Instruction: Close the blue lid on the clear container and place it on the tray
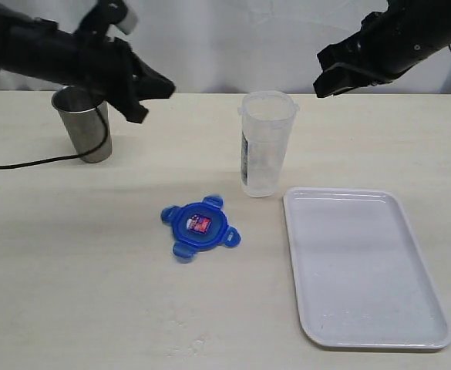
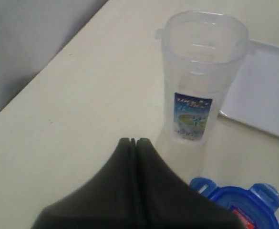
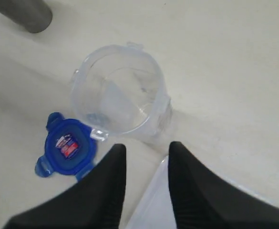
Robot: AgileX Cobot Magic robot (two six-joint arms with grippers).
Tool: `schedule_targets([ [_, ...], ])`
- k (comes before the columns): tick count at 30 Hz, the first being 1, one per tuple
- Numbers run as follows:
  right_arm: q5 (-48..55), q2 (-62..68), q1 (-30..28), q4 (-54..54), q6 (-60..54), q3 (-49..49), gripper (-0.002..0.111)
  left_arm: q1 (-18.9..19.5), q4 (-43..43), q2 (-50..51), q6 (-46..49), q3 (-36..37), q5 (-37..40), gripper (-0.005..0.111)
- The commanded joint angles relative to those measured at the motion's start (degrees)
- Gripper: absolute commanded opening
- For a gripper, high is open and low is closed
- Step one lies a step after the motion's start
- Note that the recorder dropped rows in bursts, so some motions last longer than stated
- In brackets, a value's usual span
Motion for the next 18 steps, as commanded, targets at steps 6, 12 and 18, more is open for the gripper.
schedule_targets([
  [6,4.1,-10.9,0.4,11.5,-6.6,11.1,0.033,8.2,-12.3,-9.3,9.8,16.6,12.7,0.0],
  [12,-5.5,-21.2,15.8,10.1,-16.5,28.2,0.033,9.3,-12.6,-16.0,13.4,20.2,10.9,0.0],
  [18,-24.0,-18.9,33.5,-19.6,13.3,38.2,0.052,11.4,-11.0,-19.7,13.9,20.7,15.0,0.0],
])
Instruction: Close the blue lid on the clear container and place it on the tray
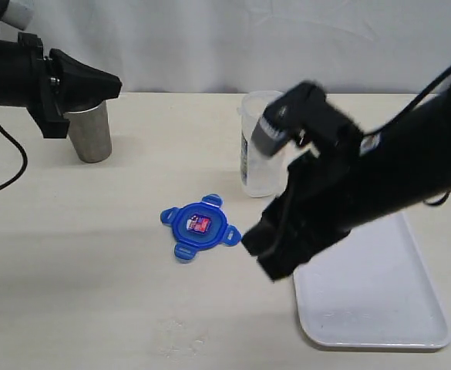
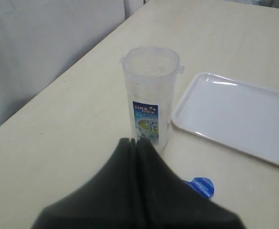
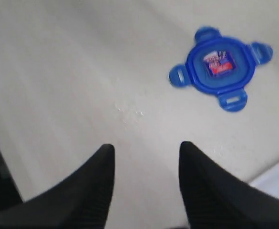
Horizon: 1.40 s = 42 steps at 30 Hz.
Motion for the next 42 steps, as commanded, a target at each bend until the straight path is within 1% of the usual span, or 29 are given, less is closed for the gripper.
schedule_targets([
  [1,-11.7,4.8,8.6,-27.2,25.1,3.6,0.053,1.1,0.6,-2.0,0.5,0.3,3.8,0.0],
  [3,-11.5,9.2,9.7,-34.0,31.7,1.8,0.053,1.1,0.7,-2.0,0.5,0.3,4.0,0.0],
  [4,-11.3,11.6,9.8,-34.8,31.9,0.4,0.053,1.1,0.7,-2.0,0.5,0.3,4.0,0.0],
  [8,-11.4,19.7,9.8,-34.4,27.7,-4.3,0.054,1.1,0.8,-2.0,0.5,0.3,3.3,0.0],
  [12,-14.0,26.1,9.8,-34.9,26.2,-6.3,0.065,1.1,1.8,-2.0,0.5,0.3,2.1,0.0],
  [14,-16.8,28.9,9.8,-35.6,26.2,-7.5,0.065,1.1,2.0,-2.0,0.5,0.3,1.6,0.0],
  [17,-19.4,31.1,9.4,-39.4,28.5,-9.4,0.063,1.1,2.2,-2.0,0.5,0.3,1.6,0.0],
  [22,-19.1,34.2,7.2,-41.2,28.8,-11.6,0.062,1.1,2.2,-2.0,0.5,0.3,1.9,0.0],
  [24,-20.0,35.4,6.6,-42.4,28.0,-11.6,0.062,1.1,2.2,-2.0,0.5,0.3,1.9,0.0],
  [27,-24.3,36.7,6.5,-44.0,24.9,-11.6,0.062,1.1,2.4,-2.0,0.5,0.3,1.8,0.0],
  [31,-23.2,38.4,6.1,-45.2,23.1,-11.6,0.062,1.1,2.4,-2.0,0.5,0.3,1.8,0.0],
  [32,-23.2,38.9,6.1,-45.2,23.1,-11.6,0.06,1.1,2.4,-2.0,0.5,0.3,1.8,0.0],
  [33,-23.3,39.4,6.1,-45.2,23.1,-11.6,0.055,1.1,2.4,-2.0,0.5,0.3,1.8,0.0],
  [36,-22.1,39.7,6.1,-45.2,22.1,-11.6,0.032,1.1,3.0,-2.0,0.5,0.3,1.8,0.0],
  [38,-21.4,39.7,6.1,-45.2,21.8,-11.6,0.023,1.1,3.0,-2.0,0.5,0.3,1.8,0.0],
  [40,-20.4,39.6,6.4,-45.2,21.4,-11.6,0.009,1.1,3.0,-2.0,0.5,0.3,1.8,0.0],
  [41,-20.3,39.4,6.9,-45.2,21.4,-11.6,0.004,1.1,3.0,-2.0,0.5,0.3,1.8,0.0],
  [42,-19.8,38.9,7.1,-45.1,21.1,-11.6,0.004,1.1,3.0,-2.0,0.5,0.3,1.7,0.0],
])
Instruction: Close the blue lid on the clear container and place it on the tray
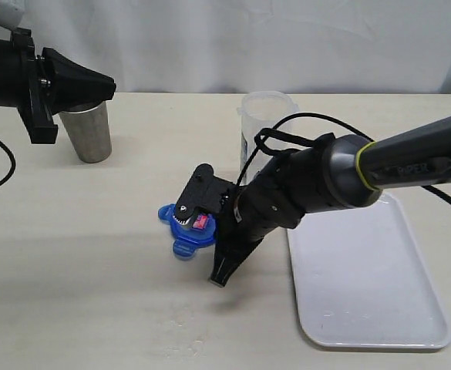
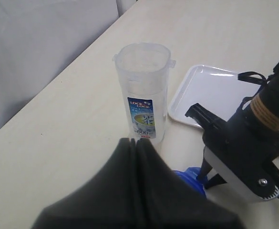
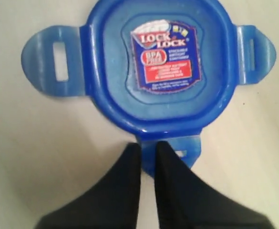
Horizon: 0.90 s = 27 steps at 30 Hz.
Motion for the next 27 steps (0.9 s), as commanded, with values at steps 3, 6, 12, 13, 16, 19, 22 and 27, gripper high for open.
schedule_targets([
  [3,6.9,-1.8,3.3,-0.2,-3.0,0.5,0.004,0.2,-0.1,-0.5,-0.1,0.2,0.2,0.0],
  [6,7.9,-3.8,5.3,-0.2,-3.0,0.5,0.004,0.2,-0.1,-0.5,-0.1,0.2,0.2,0.0],
  [12,7.1,-5.9,4.2,0.4,2.1,-1.1,0.009,0.2,0.9,-0.5,-0.1,0.2,0.2,0.0],
  [13,8.7,-5.6,3.0,1.8,2.3,-2.2,0.015,0.2,1.0,-0.5,-0.1,0.2,0.2,0.0],
  [16,13.4,-3.8,-0.5,9.1,-3.4,-5.6,0.043,0.2,1.0,-0.5,-0.1,0.2,0.4,0.0],
  [19,16.1,-1.9,-2.2,16.4,-11.3,-8.4,0.063,0.2,1.0,-0.5,-0.1,0.2,0.4,0.0],
  [22,16.3,0.0,-2.2,17.2,-14.2,-9.6,0.061,0.2,1.0,-0.5,0.1,0.2,0.4,0.0],
  [27,16.5,3.3,-2.2,16.9,-14.3,-12.5,0.061,0.2,1.0,-0.5,0.1,0.2,0.4,0.0],
])
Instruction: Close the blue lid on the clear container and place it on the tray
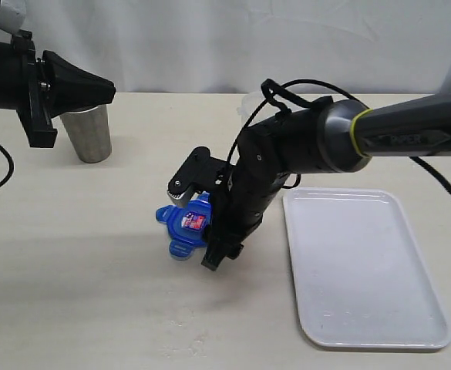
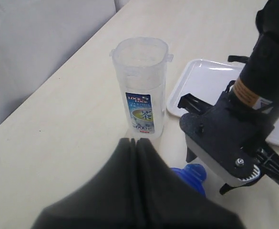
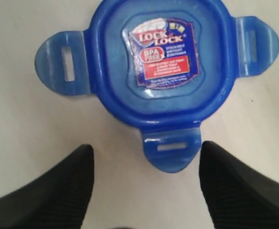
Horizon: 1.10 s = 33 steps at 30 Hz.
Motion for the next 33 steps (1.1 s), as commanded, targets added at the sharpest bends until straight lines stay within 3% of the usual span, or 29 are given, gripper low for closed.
schedule_targets([
  [1,0.4,2.5,-0.3,0.1,-1.2,-2.5,0.06,0.2,-0.3,-0.5,0.1,0.2,0.4,0.0],
  [13,2.6,5.8,-0.2,0.7,-2.3,-3.7,0.053,0.2,-0.1,-0.5,0.1,0.2,0.6,0.0],
  [21,9.9,3.7,-0.2,6.8,-8.4,-3.7,0.004,0.2,-0.1,-0.5,0.1,0.2,0.6,0.0],
  [26,10.7,1.2,-0.2,11.6,-9.4,-3.8,0.007,0.2,-0.1,-0.5,0.1,0.2,0.6,0.0],
  [33,4.4,-0.6,-0.2,9.3,-6.4,-3.8,0.049,0.2,0.0,-0.5,0.1,0.2,0.4,0.0],
])
